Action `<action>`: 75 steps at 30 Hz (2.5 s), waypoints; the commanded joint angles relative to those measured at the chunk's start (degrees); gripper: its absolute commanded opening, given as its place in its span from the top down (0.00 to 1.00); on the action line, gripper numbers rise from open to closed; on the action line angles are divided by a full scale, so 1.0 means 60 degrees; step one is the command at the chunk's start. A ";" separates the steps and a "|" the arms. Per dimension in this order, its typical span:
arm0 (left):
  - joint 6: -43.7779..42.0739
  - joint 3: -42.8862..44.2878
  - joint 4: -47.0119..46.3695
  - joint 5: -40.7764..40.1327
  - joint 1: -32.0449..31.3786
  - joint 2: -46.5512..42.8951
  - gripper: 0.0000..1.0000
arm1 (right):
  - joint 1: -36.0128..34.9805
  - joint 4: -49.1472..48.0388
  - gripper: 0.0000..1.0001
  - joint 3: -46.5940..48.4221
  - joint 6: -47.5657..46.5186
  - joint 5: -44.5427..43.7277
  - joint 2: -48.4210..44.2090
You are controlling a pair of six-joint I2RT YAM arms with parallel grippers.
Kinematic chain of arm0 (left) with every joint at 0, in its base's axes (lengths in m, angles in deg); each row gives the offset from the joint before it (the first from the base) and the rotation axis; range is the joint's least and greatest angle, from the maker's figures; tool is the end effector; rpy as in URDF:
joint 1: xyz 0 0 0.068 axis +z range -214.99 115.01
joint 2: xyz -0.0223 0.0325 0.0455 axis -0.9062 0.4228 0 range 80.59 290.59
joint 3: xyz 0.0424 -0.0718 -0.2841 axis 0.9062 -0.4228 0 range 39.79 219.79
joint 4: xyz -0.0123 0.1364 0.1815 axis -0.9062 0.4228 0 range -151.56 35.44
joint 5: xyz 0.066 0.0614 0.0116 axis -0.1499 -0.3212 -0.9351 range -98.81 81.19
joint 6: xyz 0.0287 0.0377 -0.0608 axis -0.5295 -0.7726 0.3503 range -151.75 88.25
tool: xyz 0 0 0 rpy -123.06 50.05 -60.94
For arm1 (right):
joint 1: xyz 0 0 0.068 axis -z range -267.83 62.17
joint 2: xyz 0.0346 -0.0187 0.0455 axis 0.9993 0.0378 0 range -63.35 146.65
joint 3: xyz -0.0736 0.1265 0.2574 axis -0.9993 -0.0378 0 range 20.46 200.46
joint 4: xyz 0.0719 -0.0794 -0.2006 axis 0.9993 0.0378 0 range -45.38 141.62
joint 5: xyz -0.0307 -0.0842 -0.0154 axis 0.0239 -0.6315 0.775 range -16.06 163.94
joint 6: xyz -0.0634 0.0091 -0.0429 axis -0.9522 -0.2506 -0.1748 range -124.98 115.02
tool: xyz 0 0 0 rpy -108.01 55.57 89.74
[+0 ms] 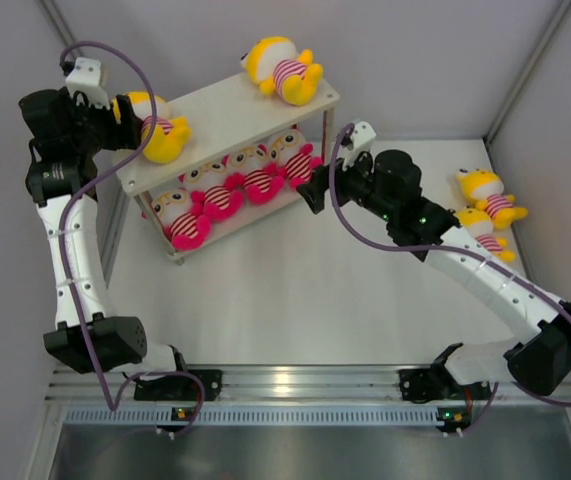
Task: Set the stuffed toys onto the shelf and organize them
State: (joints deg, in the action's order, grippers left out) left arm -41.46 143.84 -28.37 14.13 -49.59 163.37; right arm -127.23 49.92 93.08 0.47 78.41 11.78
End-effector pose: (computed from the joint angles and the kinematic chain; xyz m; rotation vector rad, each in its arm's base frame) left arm 0.2841 0.0518 0.5029 0.1995 1.7510 -0.0379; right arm 0.2246 0.1912 0.4237 -0.5675 1.6551 0.6449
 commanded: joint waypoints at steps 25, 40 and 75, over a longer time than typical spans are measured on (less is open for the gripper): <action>-0.1149 -0.0348 0.1498 -0.1099 -0.0003 -0.2092 0.01 | 1.0446 0.1711 0.01 -0.4646 0.6356 -0.5293 -0.2064; -0.1413 -0.0760 0.2979 -0.0322 -0.0003 -0.3601 0.01 | 1.2308 -0.1791 0.13 -0.5863 0.5829 -0.0510 0.0675; -0.1969 -0.0701 0.5308 -0.2197 -0.0032 -0.4334 0.01 | 0.1019 -0.1378 1.00 -0.0286 0.7881 -0.4827 -0.2712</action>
State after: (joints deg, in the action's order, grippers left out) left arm -52.83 139.47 3.26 1.78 -49.68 138.09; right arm -112.06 49.59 83.03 46.85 60.03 -11.41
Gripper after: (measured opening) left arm 0.987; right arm 0.051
